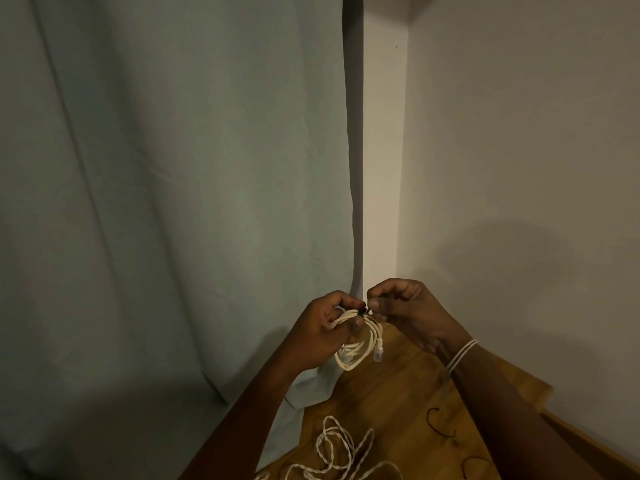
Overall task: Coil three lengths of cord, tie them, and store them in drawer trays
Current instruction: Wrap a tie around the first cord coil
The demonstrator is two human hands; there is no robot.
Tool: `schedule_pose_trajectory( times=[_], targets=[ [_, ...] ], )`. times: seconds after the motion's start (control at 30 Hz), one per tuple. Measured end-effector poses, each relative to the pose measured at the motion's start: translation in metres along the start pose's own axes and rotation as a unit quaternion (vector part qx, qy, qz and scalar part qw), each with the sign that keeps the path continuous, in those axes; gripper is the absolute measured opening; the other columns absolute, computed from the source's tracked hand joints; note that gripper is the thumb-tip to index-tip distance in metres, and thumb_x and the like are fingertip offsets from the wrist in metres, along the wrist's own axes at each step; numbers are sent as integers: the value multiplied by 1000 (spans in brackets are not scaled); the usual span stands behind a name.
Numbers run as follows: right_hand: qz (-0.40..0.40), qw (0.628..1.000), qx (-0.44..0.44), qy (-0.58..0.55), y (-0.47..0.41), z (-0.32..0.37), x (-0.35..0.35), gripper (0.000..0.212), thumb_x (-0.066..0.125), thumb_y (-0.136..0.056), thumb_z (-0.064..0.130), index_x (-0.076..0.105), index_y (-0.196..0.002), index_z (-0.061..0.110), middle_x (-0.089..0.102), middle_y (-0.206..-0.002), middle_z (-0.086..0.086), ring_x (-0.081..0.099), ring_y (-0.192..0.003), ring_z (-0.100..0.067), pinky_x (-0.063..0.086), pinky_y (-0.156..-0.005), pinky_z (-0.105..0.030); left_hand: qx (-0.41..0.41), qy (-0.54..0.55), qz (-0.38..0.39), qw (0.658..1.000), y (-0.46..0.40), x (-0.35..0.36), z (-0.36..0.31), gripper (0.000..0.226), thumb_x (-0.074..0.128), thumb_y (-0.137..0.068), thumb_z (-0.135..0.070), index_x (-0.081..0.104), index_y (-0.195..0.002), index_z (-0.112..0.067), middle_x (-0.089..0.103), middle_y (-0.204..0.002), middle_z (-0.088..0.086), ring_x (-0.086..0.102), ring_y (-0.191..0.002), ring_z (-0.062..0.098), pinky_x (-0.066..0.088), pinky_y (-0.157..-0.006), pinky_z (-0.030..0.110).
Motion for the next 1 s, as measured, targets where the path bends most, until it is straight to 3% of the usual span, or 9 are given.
schedule_pose_trajectory(
  times=[0.1, 0.23, 0.33, 0.43, 0.57, 0.73, 1.0],
  targets=[
    [46, 999, 10, -17, 5, 3, 1, 17, 66, -79, -4, 74, -94, -3, 72, -83, -16, 68, -71, -23, 60, -71, -31, -4, 11, 2, 1000, 2, 0, -1, 15, 64, -92, -17, 65, -108, -19, 73, -91, -4, 71, -75, 12, 59, -73, 27],
    [63, 997, 13, -35, 9, 7, 1, 30, 70, -80, 6, 67, -109, 1, 72, -96, -23, 73, -83, -28, 61, -79, -34, -1, 37, -16, 999, 2, -3, -1, 30, 70, -87, -29, 69, -112, -12, 75, -96, 1, 73, -84, 19, 60, -81, 38],
    [31, 997, -39, 55, 11, 15, 3, 19, 74, -80, 12, 75, -97, 3, 74, -89, -20, 73, -78, -26, 61, -74, -33, -6, 77, -32, 996, 2, -6, 1, 34, 75, -81, -27, 70, -112, -15, 75, -105, 6, 73, -95, 24, 58, -88, 46],
    [-3, 975, -100, 201, 12, 31, 5, 13, 68, -85, 1, 77, -95, 1, 77, -84, -11, 72, -74, -23, 59, -72, -29, -4, 101, -50, 994, 0, -10, 2, 31, 77, -81, -15, 71, -111, -13, 76, -104, 6, 73, -95, 24, 57, -89, 48],
    [-3, 935, -144, 323, 11, 43, 10, 15, 72, -82, -3, 79, -93, 5, 76, -82, -6, 71, -74, -23, 61, -74, -32, -8, 168, -70, 983, -2, -15, -1, 41, 81, -69, -32, 73, -106, -17, 76, -102, 11, 73, -94, 31, 57, -88, 48],
    [-36, 931, -158, 326, 10, 48, 15, 14, 76, -79, -2, 79, -90, 5, 76, -76, -4, 70, -68, -21, 61, -70, -30, 3, 141, -78, 987, -5, -19, -4, 31, 78, -78, -9, 72, -108, -14, 76, -104, 11, 73, -96, 28, 56, -92, 48],
    [-61, 936, -158, 309, 11, 51, 18, 10, 76, -78, -5, 76, -85, 1, 74, -74, -10, 69, -66, -24, 62, -68, -29, 21, 103, -93, 990, -2, -19, -6, 30, 77, -80, -9, 73, -109, -13, 76, -104, 6, 73, -96, 23, 58, -89, 43]
  ],
)
Point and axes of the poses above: each hand's wrist, its own y-axis away from the middle knuckle, its own x-axis out of the palm, z = x × y, the point moved 6 cm from there along -y, towards the middle knuckle
